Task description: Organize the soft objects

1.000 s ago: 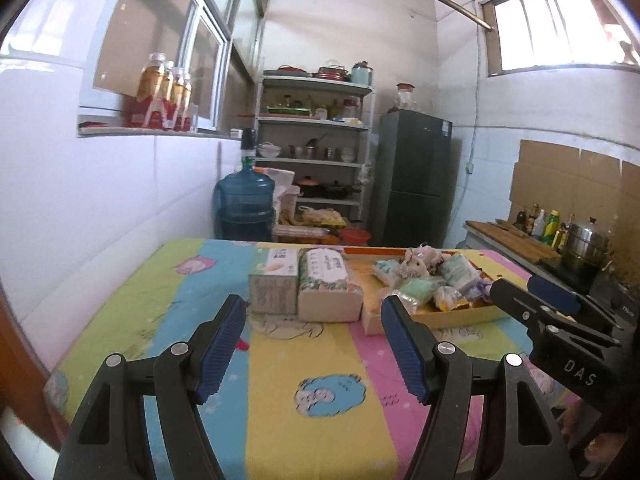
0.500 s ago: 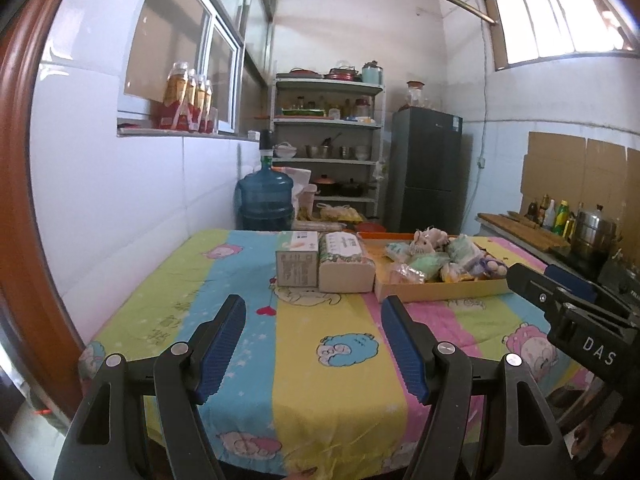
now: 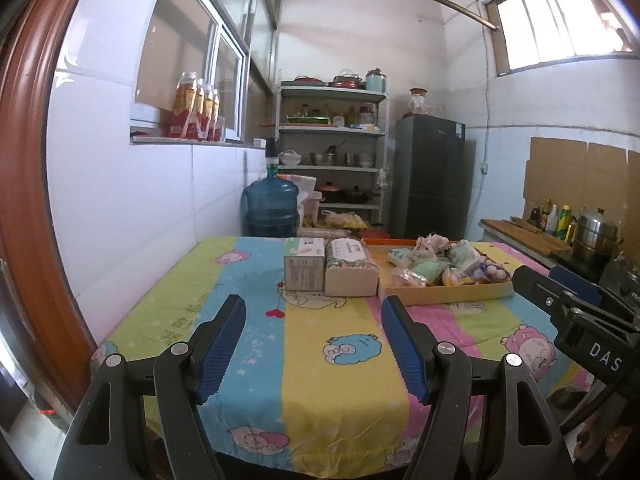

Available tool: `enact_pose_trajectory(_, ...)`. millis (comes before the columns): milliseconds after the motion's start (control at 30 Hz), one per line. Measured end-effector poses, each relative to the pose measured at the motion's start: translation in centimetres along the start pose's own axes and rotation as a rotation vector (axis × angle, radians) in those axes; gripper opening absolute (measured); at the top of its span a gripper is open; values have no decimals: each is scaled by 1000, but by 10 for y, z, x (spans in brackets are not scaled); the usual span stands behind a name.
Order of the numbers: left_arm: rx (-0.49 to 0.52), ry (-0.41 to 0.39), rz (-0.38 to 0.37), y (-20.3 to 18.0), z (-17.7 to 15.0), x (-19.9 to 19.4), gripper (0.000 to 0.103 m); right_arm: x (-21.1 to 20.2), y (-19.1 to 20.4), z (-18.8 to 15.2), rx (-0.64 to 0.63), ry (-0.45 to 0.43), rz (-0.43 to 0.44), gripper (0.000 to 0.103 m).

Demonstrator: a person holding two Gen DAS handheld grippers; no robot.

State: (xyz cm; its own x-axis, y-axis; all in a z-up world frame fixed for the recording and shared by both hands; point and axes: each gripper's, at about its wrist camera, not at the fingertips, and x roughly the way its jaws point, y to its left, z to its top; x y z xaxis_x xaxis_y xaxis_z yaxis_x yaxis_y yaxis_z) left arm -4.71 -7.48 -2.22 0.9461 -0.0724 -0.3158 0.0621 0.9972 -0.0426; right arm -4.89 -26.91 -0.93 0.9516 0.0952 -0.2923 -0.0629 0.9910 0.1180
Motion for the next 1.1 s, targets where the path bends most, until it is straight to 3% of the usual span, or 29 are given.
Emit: enact_pose_trajectory(1100,-10,-4,-29,2,3,-7,72,-1,-1,-4,4,31,4,63)
